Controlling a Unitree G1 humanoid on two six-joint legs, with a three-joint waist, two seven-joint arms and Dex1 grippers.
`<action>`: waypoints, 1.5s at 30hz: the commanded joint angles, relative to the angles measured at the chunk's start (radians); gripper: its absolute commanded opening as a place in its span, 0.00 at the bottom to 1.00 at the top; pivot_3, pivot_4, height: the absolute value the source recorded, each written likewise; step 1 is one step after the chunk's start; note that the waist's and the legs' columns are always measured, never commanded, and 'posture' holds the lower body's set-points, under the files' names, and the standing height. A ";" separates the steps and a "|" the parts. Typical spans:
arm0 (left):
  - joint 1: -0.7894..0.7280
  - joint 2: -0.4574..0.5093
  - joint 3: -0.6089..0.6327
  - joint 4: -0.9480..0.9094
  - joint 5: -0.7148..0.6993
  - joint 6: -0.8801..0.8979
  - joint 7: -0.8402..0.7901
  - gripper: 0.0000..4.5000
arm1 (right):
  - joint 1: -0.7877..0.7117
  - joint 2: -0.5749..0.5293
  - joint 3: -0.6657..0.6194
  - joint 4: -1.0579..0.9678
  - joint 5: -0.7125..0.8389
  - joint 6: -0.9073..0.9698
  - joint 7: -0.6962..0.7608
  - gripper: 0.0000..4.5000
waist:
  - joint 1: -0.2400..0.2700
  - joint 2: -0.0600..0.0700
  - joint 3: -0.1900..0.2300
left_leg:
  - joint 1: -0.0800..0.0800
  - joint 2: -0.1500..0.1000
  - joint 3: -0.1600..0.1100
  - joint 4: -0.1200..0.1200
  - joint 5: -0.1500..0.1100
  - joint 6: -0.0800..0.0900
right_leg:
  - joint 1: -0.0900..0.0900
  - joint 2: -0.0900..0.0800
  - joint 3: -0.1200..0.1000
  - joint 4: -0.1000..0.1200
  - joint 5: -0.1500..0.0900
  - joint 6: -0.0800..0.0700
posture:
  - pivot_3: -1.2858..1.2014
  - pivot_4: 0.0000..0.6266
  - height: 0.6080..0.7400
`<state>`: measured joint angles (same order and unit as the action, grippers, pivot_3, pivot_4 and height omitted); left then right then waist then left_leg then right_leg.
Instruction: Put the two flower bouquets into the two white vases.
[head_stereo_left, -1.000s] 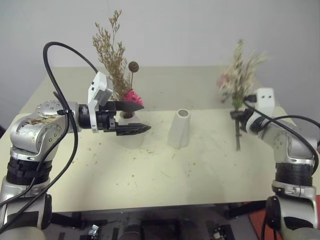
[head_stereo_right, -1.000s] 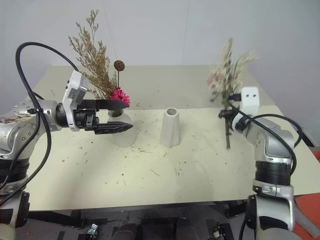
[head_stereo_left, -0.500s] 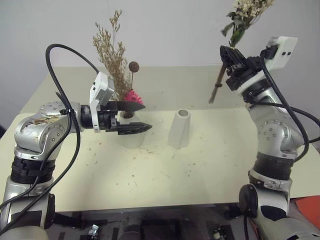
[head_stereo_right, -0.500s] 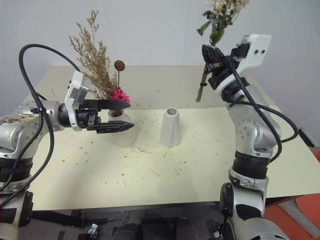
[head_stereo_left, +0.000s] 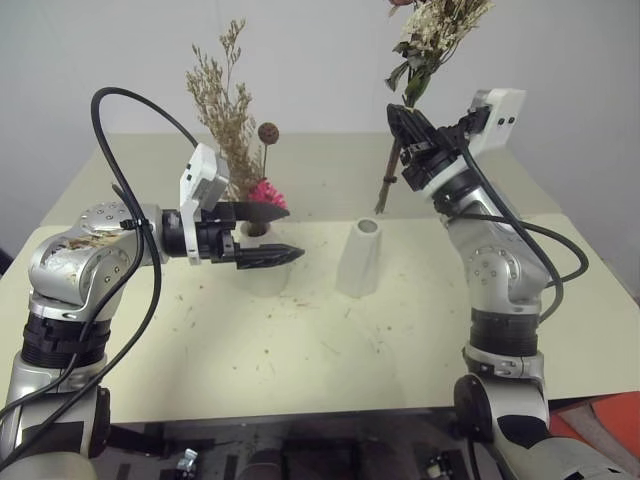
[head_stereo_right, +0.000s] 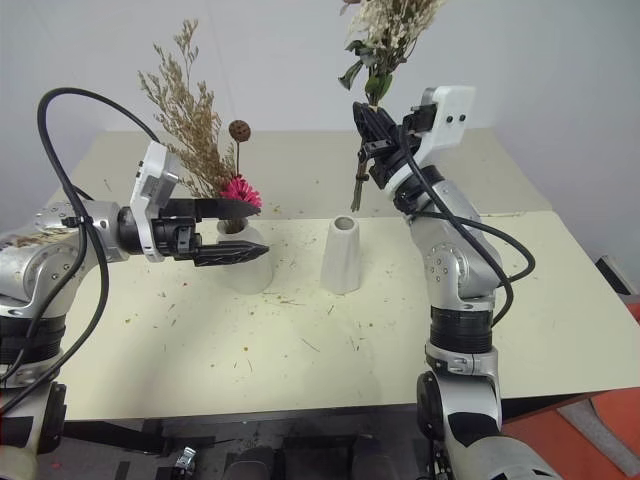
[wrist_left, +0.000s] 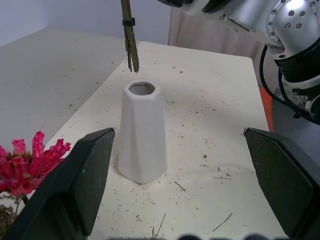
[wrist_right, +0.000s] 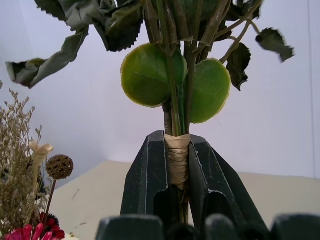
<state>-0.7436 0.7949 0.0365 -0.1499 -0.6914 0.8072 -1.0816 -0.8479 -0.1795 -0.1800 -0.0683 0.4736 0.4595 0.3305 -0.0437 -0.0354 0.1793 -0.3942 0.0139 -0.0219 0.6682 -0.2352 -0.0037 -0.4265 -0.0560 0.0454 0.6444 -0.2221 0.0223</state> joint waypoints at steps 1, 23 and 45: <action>-0.004 0.017 0.034 -0.030 -0.008 -0.008 0.000 1.00 | 0.003 -0.004 0.012 -0.016 -0.005 -0.026 0.004 0.05 | 0.000 0.000 0.000 | 0.000 0.000 0.000 0.000 0.000 0.000 | 0.000 0.000 0.000 0.000 0.000 0.000 | 0.52 0.24 1.00; -0.006 0.020 0.027 -0.027 -0.004 -0.013 -0.001 1.00 | -0.006 0.010 0.052 -0.095 0.001 -0.041 0.001 0.05 | -0.001 0.000 0.000 | 0.001 0.000 0.000 0.000 0.000 0.000 | 0.000 0.000 0.000 0.001 0.000 0.000 | 0.52 0.24 1.00; 0.005 0.029 0.035 -0.042 -0.007 -0.005 0.011 1.00 | 0.116 0.022 0.110 -0.077 -0.045 -0.073 0.023 0.05 | -0.001 0.000 0.000 | 0.000 0.000 0.000 0.000 0.000 0.000 | 0.000 0.000 0.000 0.000 0.000 0.000 | 0.52 0.24 1.00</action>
<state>-0.7327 0.8105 0.0368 -0.1620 -0.6914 0.8087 -1.0716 -0.7275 -0.1588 -0.0697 -0.1280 0.4406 0.4304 0.3494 -0.0447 -0.0351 0.1796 -0.3937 0.0139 -0.0220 0.6681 -0.2352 -0.0037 -0.4266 -0.0559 0.0453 0.6449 -0.2222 0.0223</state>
